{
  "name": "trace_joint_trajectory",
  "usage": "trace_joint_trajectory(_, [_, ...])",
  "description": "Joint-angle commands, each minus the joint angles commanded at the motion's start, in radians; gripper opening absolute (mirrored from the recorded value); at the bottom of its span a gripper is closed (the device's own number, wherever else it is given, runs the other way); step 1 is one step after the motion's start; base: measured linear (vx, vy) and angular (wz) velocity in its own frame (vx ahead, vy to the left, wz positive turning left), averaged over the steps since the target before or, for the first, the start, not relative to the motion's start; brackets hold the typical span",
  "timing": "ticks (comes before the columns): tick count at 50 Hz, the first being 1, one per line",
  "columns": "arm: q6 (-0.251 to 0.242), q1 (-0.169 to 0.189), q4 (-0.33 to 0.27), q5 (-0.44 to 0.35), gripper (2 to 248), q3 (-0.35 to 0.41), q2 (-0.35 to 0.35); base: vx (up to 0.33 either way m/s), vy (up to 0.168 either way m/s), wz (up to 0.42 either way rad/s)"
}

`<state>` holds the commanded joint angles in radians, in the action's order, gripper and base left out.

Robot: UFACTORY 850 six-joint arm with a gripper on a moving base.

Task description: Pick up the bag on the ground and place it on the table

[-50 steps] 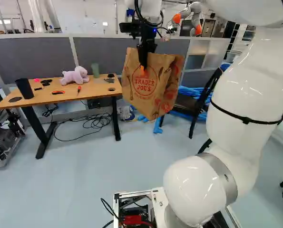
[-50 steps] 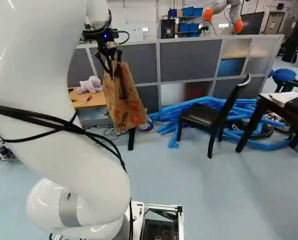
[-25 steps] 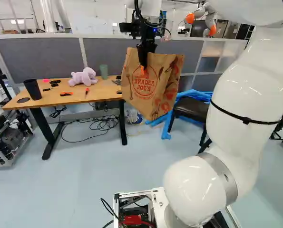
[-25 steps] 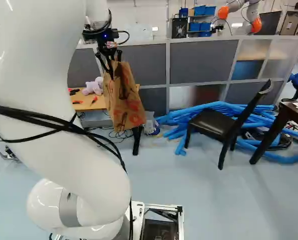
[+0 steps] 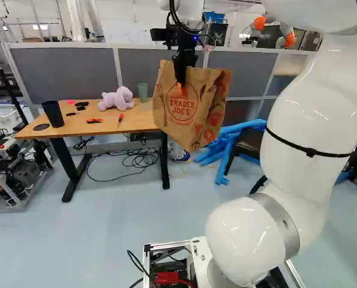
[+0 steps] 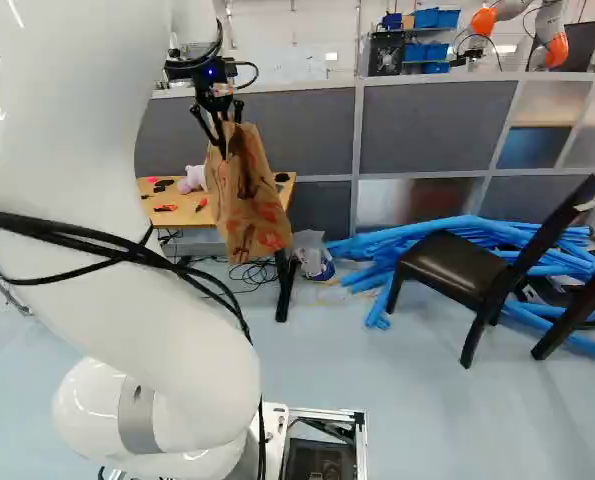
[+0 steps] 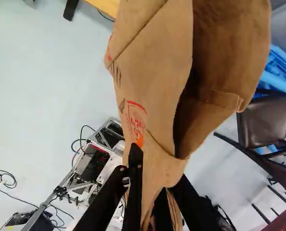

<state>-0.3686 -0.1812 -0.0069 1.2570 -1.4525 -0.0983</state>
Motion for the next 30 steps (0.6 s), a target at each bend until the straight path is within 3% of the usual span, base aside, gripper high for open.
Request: trace_joint_trajectory(30, [0.000,0.000,0.000,0.000,21,0.000,0.000,0.164,0.020,0.028])
